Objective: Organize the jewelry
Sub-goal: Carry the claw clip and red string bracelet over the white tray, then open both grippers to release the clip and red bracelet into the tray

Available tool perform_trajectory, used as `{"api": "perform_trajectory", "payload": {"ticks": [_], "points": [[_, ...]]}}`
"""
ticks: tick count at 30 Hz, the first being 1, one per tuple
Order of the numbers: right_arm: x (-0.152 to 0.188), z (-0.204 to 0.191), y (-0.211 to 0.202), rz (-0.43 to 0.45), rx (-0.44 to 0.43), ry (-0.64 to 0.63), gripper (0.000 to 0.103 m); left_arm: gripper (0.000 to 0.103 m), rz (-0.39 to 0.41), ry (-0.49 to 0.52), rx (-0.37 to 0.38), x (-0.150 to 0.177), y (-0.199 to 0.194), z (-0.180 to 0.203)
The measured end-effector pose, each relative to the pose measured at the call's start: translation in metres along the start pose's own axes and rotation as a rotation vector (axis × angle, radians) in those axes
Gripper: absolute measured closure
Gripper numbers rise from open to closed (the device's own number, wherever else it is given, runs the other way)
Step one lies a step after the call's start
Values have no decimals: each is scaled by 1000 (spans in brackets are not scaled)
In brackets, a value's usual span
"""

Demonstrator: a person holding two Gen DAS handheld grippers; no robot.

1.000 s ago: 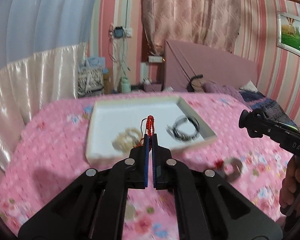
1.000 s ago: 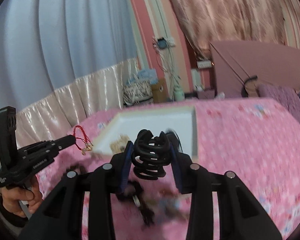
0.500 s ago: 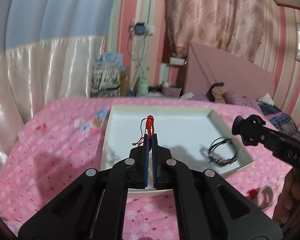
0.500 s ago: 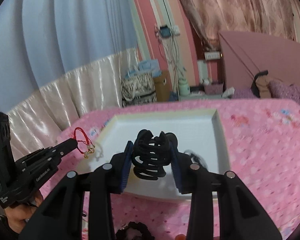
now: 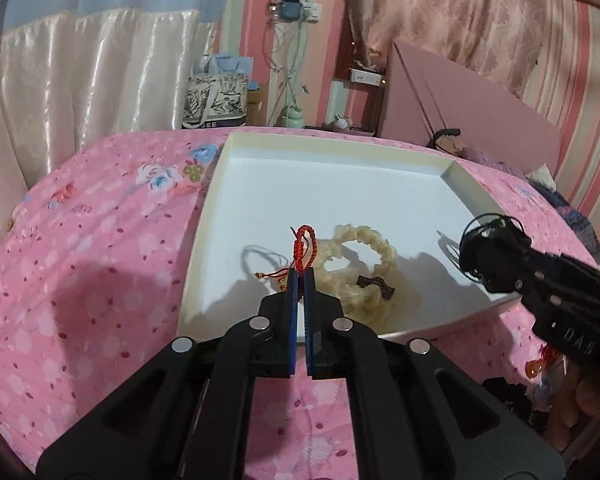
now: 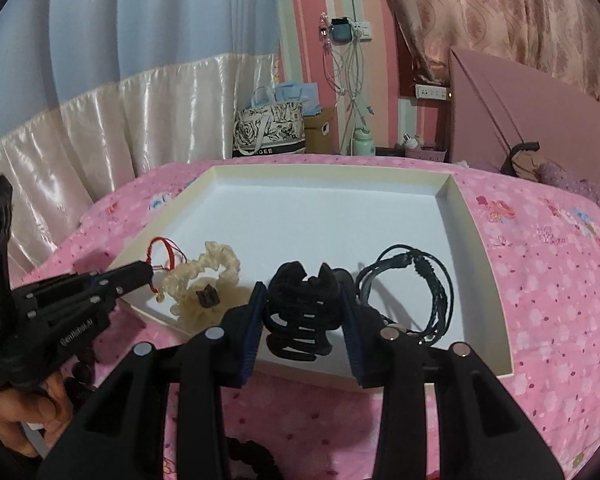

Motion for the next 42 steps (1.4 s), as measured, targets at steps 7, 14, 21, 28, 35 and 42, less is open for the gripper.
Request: {"api": "perform_trajectory", "payload": {"ticks": [7,14,21,28,35,42], "points": [[6,0,3,-12,25,-24,66,103,-16,-15,-8,4,4,-3],[11,1,10,-53,37,-10,66,103,-27,-29,-17,5,8,-2],[14,0,13,-73,39,-8,66,103,-26,-23,-23,5,9,-2],[14,2,12,-67,52,12,64,102,-29,-29,-24,6,9,-2],[9,10,7,-31,66,54,46,84,-34,-21,-7,8,10,1],[-13,25,-10,38,52,162,35,29,2,-65,-33,-11,-1,-6]]}}
Point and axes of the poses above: each gripper's, at about its wrist camera, not at the fingertips, and y roughly the way its jaws point, z to its right, x to its underside, the point moved 7 cm from there along y, roughly the way its jaws point, and after that the axes turned 15 degrees about z, right-handed, at the moved point
